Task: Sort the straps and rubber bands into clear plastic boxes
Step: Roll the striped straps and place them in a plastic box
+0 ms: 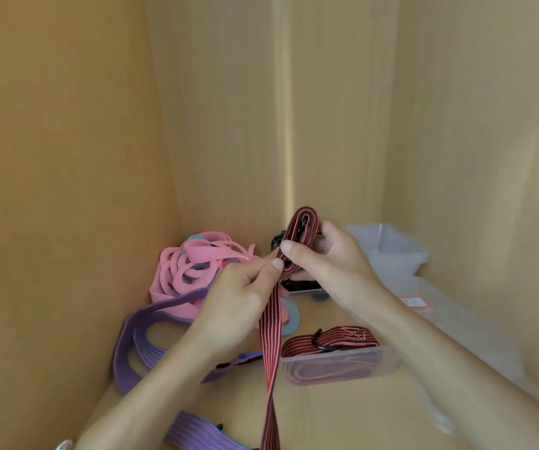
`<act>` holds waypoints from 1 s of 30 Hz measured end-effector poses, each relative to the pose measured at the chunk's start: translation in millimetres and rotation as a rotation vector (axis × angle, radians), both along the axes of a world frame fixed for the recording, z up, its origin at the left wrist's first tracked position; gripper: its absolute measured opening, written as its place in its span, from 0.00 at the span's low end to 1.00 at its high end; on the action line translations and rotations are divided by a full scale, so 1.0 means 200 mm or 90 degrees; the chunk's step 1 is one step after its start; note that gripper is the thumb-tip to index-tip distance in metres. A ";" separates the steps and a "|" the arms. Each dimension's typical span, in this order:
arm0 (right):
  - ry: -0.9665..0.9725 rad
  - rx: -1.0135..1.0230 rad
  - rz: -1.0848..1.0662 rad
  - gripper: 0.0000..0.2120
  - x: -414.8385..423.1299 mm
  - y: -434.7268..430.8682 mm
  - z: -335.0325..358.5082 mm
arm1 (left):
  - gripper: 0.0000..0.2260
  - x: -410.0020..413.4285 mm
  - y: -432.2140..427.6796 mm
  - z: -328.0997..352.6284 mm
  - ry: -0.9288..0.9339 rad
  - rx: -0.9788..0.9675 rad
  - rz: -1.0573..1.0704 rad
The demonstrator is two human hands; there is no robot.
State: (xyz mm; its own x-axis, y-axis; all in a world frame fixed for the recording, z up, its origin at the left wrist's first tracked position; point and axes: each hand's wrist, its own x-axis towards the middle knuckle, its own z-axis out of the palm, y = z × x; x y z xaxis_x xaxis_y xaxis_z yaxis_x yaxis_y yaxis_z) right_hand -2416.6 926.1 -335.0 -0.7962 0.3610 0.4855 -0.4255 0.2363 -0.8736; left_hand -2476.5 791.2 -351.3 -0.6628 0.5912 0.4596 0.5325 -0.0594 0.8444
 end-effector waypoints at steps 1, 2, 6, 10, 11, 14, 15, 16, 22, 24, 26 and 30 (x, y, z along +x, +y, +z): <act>0.005 0.000 0.003 0.06 0.01 0.00 0.00 | 0.14 0.01 0.00 0.01 -0.014 0.009 -0.005; 0.009 -0.001 0.004 0.06 0.01 0.00 0.00 | 0.15 0.02 0.00 0.01 -0.025 0.015 -0.010; 0.006 -0.007 -0.015 0.11 0.02 -0.01 -0.03 | 0.15 0.02 -0.01 -0.02 -0.040 0.019 -0.030; 0.014 0.065 -0.042 0.31 0.01 -0.02 -0.06 | 0.12 0.00 -0.02 -0.05 -0.067 0.028 -0.042; 0.019 0.085 -0.040 0.32 0.01 -0.02 -0.07 | 0.12 -0.01 -0.03 -0.06 -0.060 0.030 -0.042; 0.039 0.097 -0.037 0.26 0.03 -0.03 -0.07 | 0.11 0.00 -0.02 -0.08 -0.025 0.026 -0.036; 0.044 0.090 -0.045 0.24 0.03 -0.03 -0.07 | 0.12 0.00 -0.02 -0.08 -0.005 0.023 -0.036; 0.048 0.081 -0.051 0.23 0.03 -0.03 -0.08 | 0.11 0.00 -0.02 -0.08 0.018 0.021 -0.035; 0.075 0.019 -0.045 0.20 0.05 -0.05 -0.07 | 0.16 -0.02 -0.04 -0.10 0.173 -0.017 -0.014; 0.084 -0.012 -0.023 0.19 0.05 -0.06 -0.07 | 0.16 -0.04 -0.05 -0.11 0.234 -0.031 0.030; 0.084 -0.019 -0.021 0.15 0.05 -0.07 -0.06 | 0.16 -0.05 -0.06 -0.10 0.259 -0.028 0.044; 0.049 0.011 -0.038 0.06 0.05 -0.06 -0.05 | 0.17 -0.09 -0.07 -0.09 0.252 0.019 0.098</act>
